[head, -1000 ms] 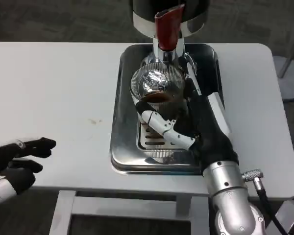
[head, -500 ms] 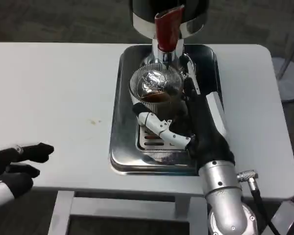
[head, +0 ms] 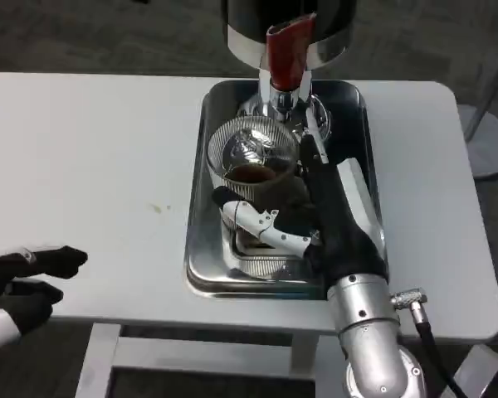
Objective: Grasp the cup under the faucet to collect the drink, then remove the cup.
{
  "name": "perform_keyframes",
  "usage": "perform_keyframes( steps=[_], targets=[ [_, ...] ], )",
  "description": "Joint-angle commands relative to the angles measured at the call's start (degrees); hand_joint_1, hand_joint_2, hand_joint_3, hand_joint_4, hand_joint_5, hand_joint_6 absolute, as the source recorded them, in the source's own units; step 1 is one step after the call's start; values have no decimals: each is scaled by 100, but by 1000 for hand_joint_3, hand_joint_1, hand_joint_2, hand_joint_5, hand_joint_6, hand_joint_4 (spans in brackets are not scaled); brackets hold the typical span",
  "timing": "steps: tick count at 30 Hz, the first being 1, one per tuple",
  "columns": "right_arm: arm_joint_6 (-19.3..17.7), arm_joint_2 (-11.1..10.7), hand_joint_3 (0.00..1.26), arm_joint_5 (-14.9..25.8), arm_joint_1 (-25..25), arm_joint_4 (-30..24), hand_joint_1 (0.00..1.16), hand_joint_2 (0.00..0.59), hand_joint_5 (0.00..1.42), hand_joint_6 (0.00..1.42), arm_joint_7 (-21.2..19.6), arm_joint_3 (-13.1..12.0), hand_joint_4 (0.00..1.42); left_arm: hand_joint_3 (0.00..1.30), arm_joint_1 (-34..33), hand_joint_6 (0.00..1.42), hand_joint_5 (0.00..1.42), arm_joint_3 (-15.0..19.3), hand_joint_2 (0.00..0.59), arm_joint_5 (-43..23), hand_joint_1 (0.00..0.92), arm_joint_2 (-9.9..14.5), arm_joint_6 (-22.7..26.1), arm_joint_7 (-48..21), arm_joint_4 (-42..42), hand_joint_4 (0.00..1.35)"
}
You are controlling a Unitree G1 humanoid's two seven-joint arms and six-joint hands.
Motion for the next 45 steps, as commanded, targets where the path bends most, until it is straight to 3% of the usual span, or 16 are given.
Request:
perform_keyframes(
  steps=[1, 6, 16, 23, 28, 37, 45],
  targets=[
    [59, 59, 8, -195, 35, 100, 791, 207, 373, 450, -73, 146, 217, 236, 45, 312, 277, 85, 31, 14, 0, 88, 21, -85, 82, 198],
    [44, 95, 111, -434, 79, 115, 802, 218, 471, 556, -282, 206, 342, 237, 14, 312, 277, 83, 29, 8, 0, 97, 14, -91, 117, 204],
    [-64, 144, 444, -670, 137, 178, 809, 242, 730, 920, -769, 211, 632, 232, -101, 312, 277, 41, 39, 4, 0, 80, -64, -92, 280, 208],
    [-155, 150, 633, -743, 211, 230, 819, 230, 975, 1198, -1090, 228, 836, 225, -207, 312, 277, 5, 48, 18, 0, 93, -124, -101, 420, 208],
    [-222, 116, 726, -773, 234, 245, 827, 214, 1099, 1316, -1214, 224, 928, 221, -257, 312, 277, -20, 52, 26, 0, 97, -164, -103, 493, 208],
    [-485, -66, 815, -863, 458, 2, 824, 194, 1189, 1407, -1404, 128, 999, 218, -497, 312, 277, -160, 59, 26, 0, 116, -274, -114, 599, 208],
    [-517, -297, 843, -834, 736, -417, 825, 192, 1226, 1424, -1333, -147, 1011, 216, -807, 312, 269, -403, 61, 51, 0, 119, -348, -95, 624, 205]
  ],
)
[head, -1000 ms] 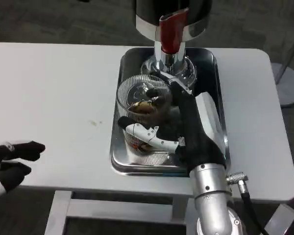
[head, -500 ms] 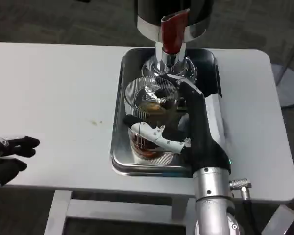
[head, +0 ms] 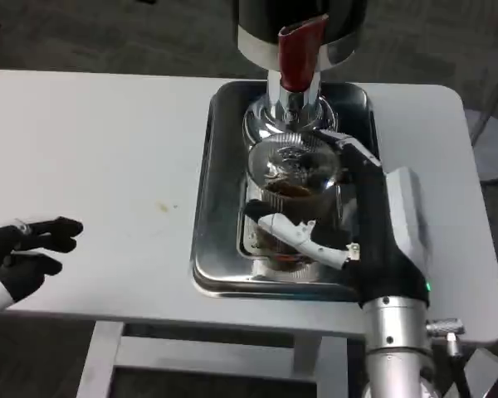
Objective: Grasp the cup under the faucet to collect the drink, then remove the cup.
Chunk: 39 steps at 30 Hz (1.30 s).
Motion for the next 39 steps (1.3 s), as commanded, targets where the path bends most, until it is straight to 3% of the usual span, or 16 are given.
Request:
perform_keyframes(
  steps=[1, 12, 25, 39],
  targets=[
    [-116, -56, 845, 10, 226, -310, 825, 192, 1227, 1424, -4, -131, 1009, 216, -155, 312, 269, -225, 61, 56, 0, 81, -127, -32, 14, 204],
    [-115, -246, 876, 73, 535, -883, 836, 195, 1288, 1424, 161, -497, 1057, 206, -676, 312, 256, -613, 61, 142, 0, 60, -89, 108, -111, 194],
    [14, -403, 950, 354, 1069, -1835, 852, 190, 1364, 1424, 681, -950, 1116, 187, -1217, 292, 178, -1172, 63, 343, 0, -11, -89, 332, -444, 128],
    [295, -487, 993, 672, 1880, -3201, 853, 199, 1424, 1424, 1646, -1201, 1158, 163, -1048, 242, 125, -1119, 63, 346, 0, 33, -192, 300, -838, 79]
  ],
)
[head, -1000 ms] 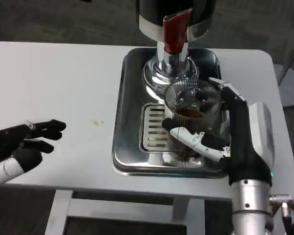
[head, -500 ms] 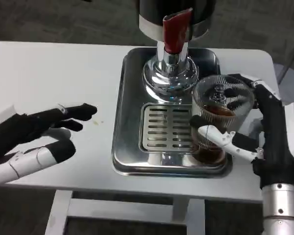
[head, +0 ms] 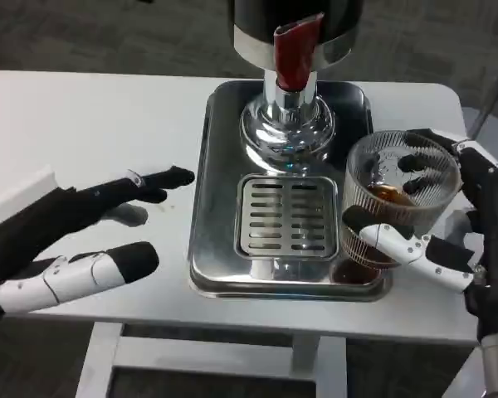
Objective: Grasp the cup under the faucet to collect the drink, then remove the cup.
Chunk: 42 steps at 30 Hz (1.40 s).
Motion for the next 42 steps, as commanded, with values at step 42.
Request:
perform_keyframes(
  steps=[42],
  targets=[
    [-70, -296, 1010, 250, 1312, -2119, 835, 213, 1424, 1424, 1381, 308, 1187, 113, 997, 221, 65, 512, 45, 679, 0, -26, -448, -70, -1585, 3]
  ],
)
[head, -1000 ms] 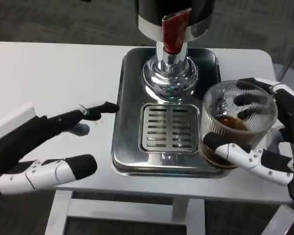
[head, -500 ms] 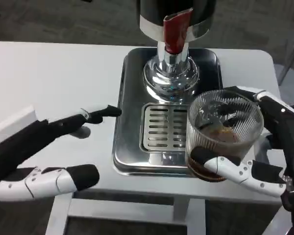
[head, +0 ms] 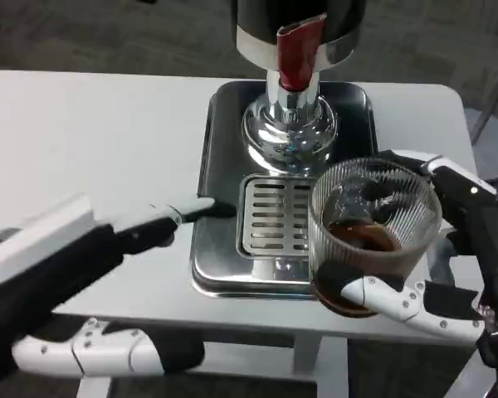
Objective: Grasp the cup under the faucet to collect the drink, then remove the cup.
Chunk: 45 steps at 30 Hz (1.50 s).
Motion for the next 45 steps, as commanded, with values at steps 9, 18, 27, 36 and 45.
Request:
perform_keyframes(
  steps=[9, 18, 27, 36, 45],
  targets=[
    [-307, -233, 1010, 78, 320, -384, 825, 221, 1424, 1424, 172, 81, 1187, 34, 468, 142, 0, 149, 58, 866, 0, -206, -734, 184, -531, 0],
    [-347, -357, 1010, 140, 480, -517, 822, 222, 1424, 1424, 206, -28, 1172, 12, 606, 128, 0, 329, 69, 1032, 0, -285, -856, 238, -718, 0],
    [-361, -413, 1010, 252, 610, -622, 821, 223, 1424, 1424, 255, -87, 1186, 7, 851, 123, 0, 509, 71, 1046, 0, -380, -855, 219, -901, 0],
    [-358, -410, 1010, 267, 655, -655, 820, 223, 1424, 1424, 300, -116, 1187, 0, 969, 122, 0, 525, 72, 1028, 0, -414, -821, 241, -966, 0],
    [-349, -394, 1010, 250, 642, -630, 814, 231, 1424, 1424, 299, -89, 1187, 0, 983, 121, 0, 551, 74, 973, 0, -376, -757, 200, -924, 0]
  ],
)
